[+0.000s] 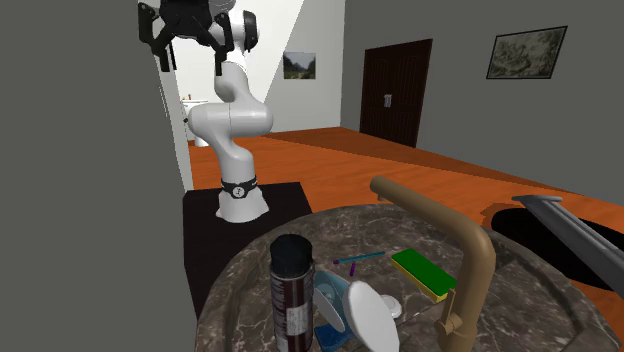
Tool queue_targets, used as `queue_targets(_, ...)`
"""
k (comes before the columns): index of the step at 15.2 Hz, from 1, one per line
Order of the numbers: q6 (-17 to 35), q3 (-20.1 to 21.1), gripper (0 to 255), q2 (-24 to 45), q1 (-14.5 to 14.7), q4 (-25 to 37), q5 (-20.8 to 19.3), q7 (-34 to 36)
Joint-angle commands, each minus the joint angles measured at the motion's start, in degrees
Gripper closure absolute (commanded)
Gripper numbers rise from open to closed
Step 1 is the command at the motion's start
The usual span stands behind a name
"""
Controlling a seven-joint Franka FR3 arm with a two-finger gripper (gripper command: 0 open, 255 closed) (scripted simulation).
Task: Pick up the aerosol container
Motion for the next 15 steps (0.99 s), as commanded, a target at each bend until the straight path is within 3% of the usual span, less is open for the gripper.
queue_targets(1, 0.00, 0.00, 0, 0.00, 0.00, 0.00, 0.00, 0.00)
queue_targets(8, 12.91, 3.34, 0, 6.55, 1.16, -5.43, 3.48, 5.81)
queue_targets(15, 25.78, 6.72, 0, 16.73, 2.22, -6.93, 5.93, 11.04)
